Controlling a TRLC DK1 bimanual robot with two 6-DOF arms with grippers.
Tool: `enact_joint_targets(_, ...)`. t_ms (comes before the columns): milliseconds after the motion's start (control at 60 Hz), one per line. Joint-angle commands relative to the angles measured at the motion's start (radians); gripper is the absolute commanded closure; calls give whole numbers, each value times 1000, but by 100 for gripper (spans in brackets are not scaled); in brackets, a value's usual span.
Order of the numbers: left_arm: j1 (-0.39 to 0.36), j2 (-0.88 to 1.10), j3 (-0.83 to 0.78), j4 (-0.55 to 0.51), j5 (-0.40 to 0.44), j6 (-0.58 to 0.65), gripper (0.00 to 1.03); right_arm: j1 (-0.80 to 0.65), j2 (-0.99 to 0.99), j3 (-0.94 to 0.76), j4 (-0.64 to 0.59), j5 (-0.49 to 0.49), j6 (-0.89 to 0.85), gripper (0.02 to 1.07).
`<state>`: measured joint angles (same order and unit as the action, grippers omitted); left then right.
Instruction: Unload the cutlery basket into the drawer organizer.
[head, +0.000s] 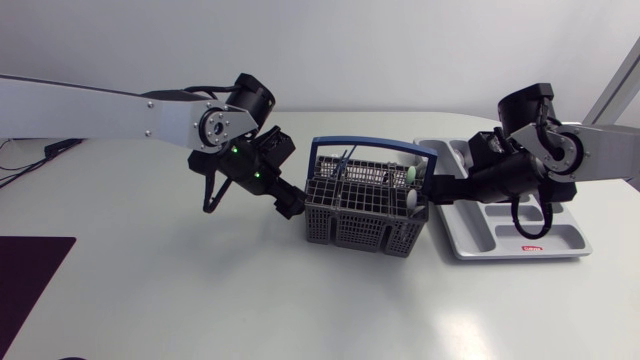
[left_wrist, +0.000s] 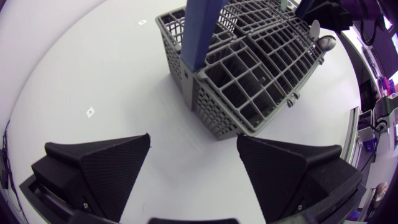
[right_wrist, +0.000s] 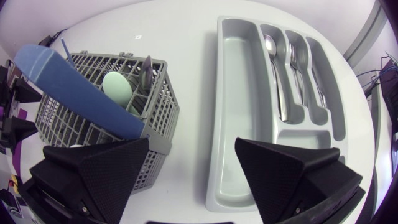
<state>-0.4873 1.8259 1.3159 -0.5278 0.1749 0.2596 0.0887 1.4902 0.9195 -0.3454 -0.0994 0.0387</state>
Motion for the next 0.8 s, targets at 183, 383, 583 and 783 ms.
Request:
enact_joint_targets(183, -20, -63, -80, -3, 32, 24, 6, 108, 88, 88, -32, -13, 43, 7)
enact_joint_targets(383, -16, -129, -155, -5, 35, 50, 6, 151, 108, 111, -44, 7, 49, 7)
enact_joint_targets(583, 84, -261, -199, 8, 35, 66, 6, 149, 31, 71, -66, 21, 43, 7)
enact_joint_targets(783, 176, -251, -213, 117, 18, 66, 6, 144, -19, 41, -67, 70, 33, 7)
